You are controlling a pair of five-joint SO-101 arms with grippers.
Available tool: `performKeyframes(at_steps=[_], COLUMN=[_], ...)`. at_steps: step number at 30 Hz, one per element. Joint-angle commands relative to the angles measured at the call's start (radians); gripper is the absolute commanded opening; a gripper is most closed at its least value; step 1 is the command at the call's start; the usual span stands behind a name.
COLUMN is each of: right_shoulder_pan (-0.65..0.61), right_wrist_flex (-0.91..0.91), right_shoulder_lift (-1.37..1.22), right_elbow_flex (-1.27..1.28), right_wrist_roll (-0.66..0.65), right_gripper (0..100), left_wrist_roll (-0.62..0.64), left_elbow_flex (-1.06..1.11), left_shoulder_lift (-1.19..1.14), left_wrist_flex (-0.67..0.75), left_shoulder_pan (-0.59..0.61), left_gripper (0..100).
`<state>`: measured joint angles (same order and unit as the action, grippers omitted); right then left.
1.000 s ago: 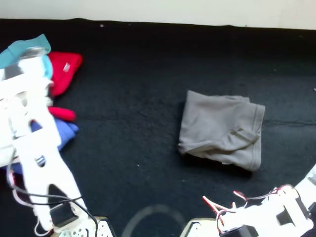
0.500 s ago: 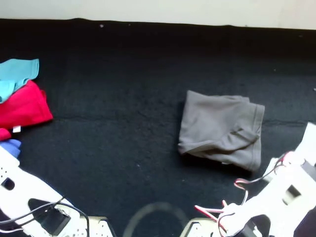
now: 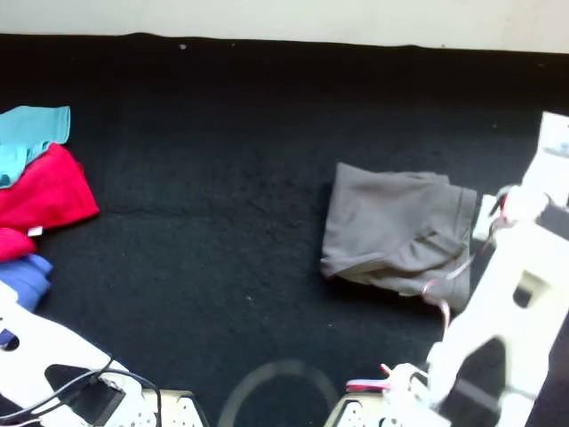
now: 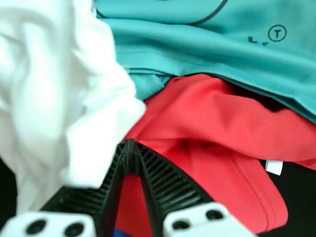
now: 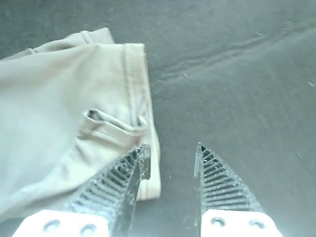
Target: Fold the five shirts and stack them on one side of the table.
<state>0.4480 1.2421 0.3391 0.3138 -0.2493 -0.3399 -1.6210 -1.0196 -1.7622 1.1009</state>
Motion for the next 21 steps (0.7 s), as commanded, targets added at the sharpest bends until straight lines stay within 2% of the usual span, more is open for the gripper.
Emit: performKeyframes(at_steps=[1, 5, 9, 12, 21], right_shoulder_pan=[-0.016, -0.019, -0.033, -0.041, -0.134], right_wrist_flex=[0.010, 0.016, 0.016, 0.010, 0.008], right_shoulder_lift=[-0.202, -0.430, -0.579, -0.645, -0.805], right_elbow_flex=[-0.156, -0.302, -0.407, -0.481, -0.684], right_wrist_roll=[0.009, 0.005, 0.003, 0.003, 0.002], right_gripper=[15.6, 17.8, 26.6, 26.9, 26.6], left_wrist_roll=[0.009, 0.009, 0.057, 0.083, 0.106], left_elbow_flex=[0.048, 0.251, 0.489, 0.641, 0.978], left_shoulder_lift=[0.163, 0.303, 0.437, 0.530, 0.679], left_wrist_flex=[-0.008, -0.008, -0.006, -0.006, 0.000], left_shoulder_pan=[-0.111, -0.214, -0.286, -0.348, -0.542], left_gripper=[1, 2, 11, 14, 14])
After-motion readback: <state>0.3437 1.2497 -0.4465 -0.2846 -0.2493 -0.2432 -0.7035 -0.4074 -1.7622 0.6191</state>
